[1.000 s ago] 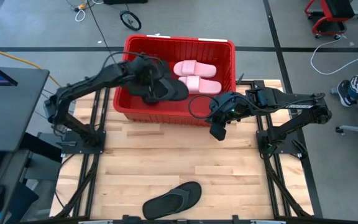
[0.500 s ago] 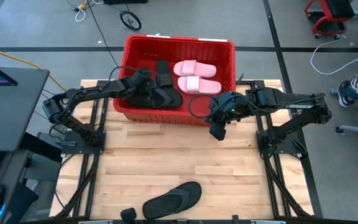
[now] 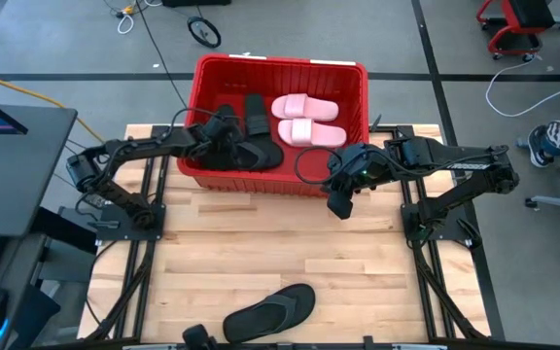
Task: Pick and place slides into bin
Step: Put the top black slipper in the red bin, then put the black slipper in the red bin
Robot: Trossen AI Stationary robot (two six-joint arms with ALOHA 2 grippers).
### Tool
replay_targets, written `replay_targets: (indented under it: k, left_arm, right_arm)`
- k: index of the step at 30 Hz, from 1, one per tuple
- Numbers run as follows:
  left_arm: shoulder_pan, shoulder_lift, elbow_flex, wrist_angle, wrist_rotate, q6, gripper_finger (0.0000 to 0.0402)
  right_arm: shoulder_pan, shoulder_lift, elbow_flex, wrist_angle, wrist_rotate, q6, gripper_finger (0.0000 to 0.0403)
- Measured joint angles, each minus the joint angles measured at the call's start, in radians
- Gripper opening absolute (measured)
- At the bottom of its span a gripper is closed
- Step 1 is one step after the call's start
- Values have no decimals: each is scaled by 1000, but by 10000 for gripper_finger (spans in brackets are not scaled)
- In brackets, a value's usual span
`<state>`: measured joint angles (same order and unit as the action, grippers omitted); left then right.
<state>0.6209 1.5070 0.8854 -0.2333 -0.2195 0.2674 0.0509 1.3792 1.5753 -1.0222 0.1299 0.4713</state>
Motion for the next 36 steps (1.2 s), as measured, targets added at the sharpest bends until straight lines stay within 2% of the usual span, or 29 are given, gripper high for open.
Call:
replay_targets:
  k: [6, 9, 12, 16, 19, 23, 27, 32, 36]
  left_arm:
    - [-3, 0, 87, -4, -69, -63, 209]
    - [-11, 0, 172, -10, -69, -73, 232]
    - [-24, -1, 270, -24, -69, -69, 245]
    - [-38, -2, 412, -71, -69, -23, 251]
    - [-44, -2, 517, -125, -69, -14, 247]
    - [-51, -2, 644, -186, -70, -21, 237]
    - [-82, -2, 755, -241, -71, -34, 226]
    - [-143, -2, 859, -290, -69, -46, 213]
    - [-183, -2, 899, -288, -69, -25, 204]
  right_arm:
    - [24, 0, -1, 0, -8, 0, 85]
    - [58, -1, -25, 7, -86, 16, 85]
    - [110, 0, -59, 19, -146, 50, 85]
    - [189, 0, -154, 124, -152, 142, 85]
    - [244, 0, -250, 266, -169, 228, 85]
    - [297, 0, -413, 560, -209, 303, 85]
    - [317, 2, -591, 835, -206, 497, 85]
    - [369, 28, -779, 1056, -165, 731, 96]
    - [427, 101, -830, 1140, -161, 781, 117]
